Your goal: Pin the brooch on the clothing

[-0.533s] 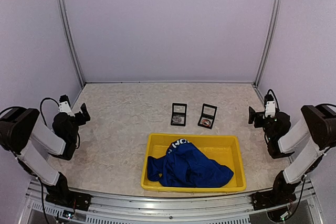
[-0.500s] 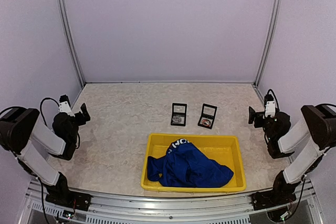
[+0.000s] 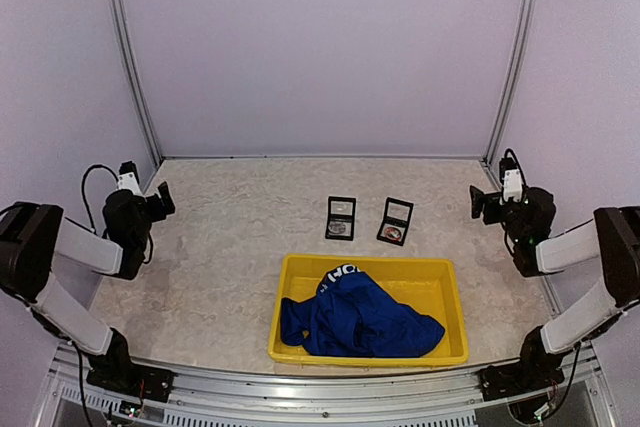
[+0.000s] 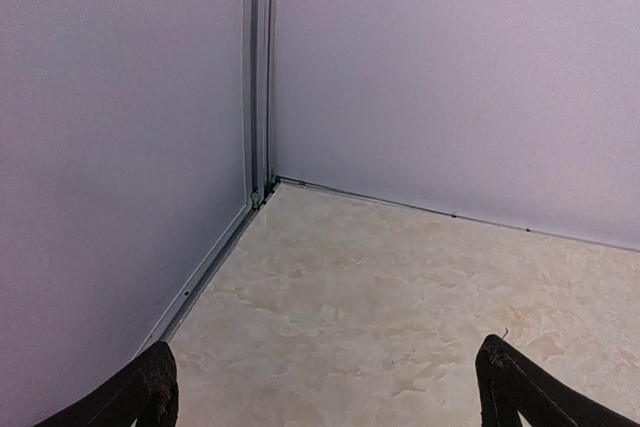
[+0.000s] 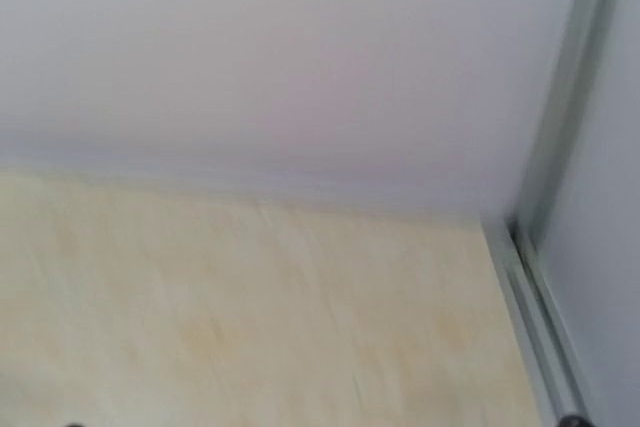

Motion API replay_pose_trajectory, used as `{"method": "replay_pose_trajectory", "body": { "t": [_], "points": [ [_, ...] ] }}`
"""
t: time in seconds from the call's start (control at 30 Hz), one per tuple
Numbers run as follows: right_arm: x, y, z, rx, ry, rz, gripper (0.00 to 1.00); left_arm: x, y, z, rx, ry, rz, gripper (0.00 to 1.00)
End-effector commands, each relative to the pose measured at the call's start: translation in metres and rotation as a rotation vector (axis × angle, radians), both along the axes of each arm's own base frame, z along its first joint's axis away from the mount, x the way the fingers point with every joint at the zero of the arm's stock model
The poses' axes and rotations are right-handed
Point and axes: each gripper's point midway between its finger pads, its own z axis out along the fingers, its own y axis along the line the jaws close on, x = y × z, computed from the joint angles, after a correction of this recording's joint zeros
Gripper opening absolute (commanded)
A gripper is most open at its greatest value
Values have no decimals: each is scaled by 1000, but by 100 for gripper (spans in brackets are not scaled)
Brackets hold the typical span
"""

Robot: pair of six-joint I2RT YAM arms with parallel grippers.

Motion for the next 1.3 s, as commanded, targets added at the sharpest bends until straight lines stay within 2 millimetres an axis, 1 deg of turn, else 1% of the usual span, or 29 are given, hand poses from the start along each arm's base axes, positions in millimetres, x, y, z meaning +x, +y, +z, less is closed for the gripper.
{"method": "replay_pose_trajectory", "body": {
  "t": [0.0, 0.03, 0.07, 0.1, 0.13, 0.17, 0.2, 0.27, 0.3, 0.37, 0.4, 0.43, 0.47, 0.5, 0.53, 0.57, 0.6, 0.63, 0.67, 0.7, 0.73, 0.77, 0.83, 0.87, 0.97, 1.0, 1.1, 1.2, 1.27],
  "points": [
    [15, 36, 60, -2, 28, 211, 99, 19, -6, 36, -15, -4, -8, 99],
    [15, 46, 72, 12, 31, 268, 99, 21, -18, 48, -17, -42, -66, 99],
    [13, 56, 83, 27, 43, 334, 99, 21, -36, 68, -1, -92, -142, 99],
    [11, 66, 90, 39, 57, 396, 99, 22, -58, 85, 32, -129, -231, 99],
    [9, 75, 98, 56, 69, 450, 100, 25, -82, 97, 76, -141, -324, 99],
    [7, 82, 102, 74, 86, 501, 99, 28, -111, 110, 133, -145, -433, 99],
    [5, 88, 102, 92, 116, 538, 99, 30, -143, 117, 177, -126, -563, 99],
    [4, 98, 101, 113, 167, 592, 100, 28, -205, 123, 244, -72, -831, 99],
    [4, 103, 101, 116, 189, 610, 100, 27, -233, 112, 261, -16, -960, 99],
    [3, 114, 96, 117, 227, 630, 99, 21, -283, 102, 307, 46, -1168, 99],
    [3, 119, 92, 112, 241, 628, 99, 23, -301, 78, 337, 123, -1230, 99],
    [2, 128, 86, 110, 256, 636, 99, 23, -321, 73, 397, 132, -1276, 99],
    [1, 136, 80, 109, 273, 648, 99, 27, -336, 59, 428, 171, -1304, 99],
    [0, 144, 73, 106, 294, 657, 99, 33, -350, 57, 457, 179, -1320, 99],
    [-1, 150, 64, 98, 319, 665, 98, 38, -366, 35, 468, 229, -1355, 99],
    [-1, 155, 59, 89, 334, 670, 98, 40, -379, 19, 482, 267, -1394, 99],
    [0, 158, 52, 80, 354, 666, 98, 42, -391, 15, 499, 276, -1422, 99],
    [2, 159, 46, 74, 369, 663, 98, 46, -401, -6, 508, 315, -1444, 99],
    [4, 160, 38, 72, 387, 660, 97, 50, -410, -7, 516, 307, -1459, 99],
    [5, 161, 33, 73, 398, 659, 98, 54, -416, -15, 516, 311, -1475, 99],
    [7, 162, 28, 75, 410, 661, 98, 57, -421, -15, 515, 303, -1485, 99],
    [7, 164, 23, 80, 423, 665, 97, 62, -425, -25, 508, 313, -1491, 99],
    [8, 167, 15, 91, 449, 678, 95, 71, -432, -28, 512, 304, -1493, 99],
    [8, 169, 10, 98, 464, 687, 94, 75, -434, -37, 516, 316, -1496, 99],
    [6, 177, 6, 118, 475, 721, 92, 82, -441, -54, 526, 343, -1501, 99],
    [5, 178, 6, 122, 474, 726, 92, 83, -442, -65, 525, 363, -1498, 99],
    [4, 181, 5, 120, 471, 730, 91, 83, -445, -79, 525, 381, -1503, 99],
    [2, 183, 6, 116, 473, 735, 91, 83, -446, -81, 534, 377, -1508, 90],
    [2, 183, 5, 114, 476, 731, 91, 82, -447, -80, 540, 374, -1510, 79]
  ]
}}
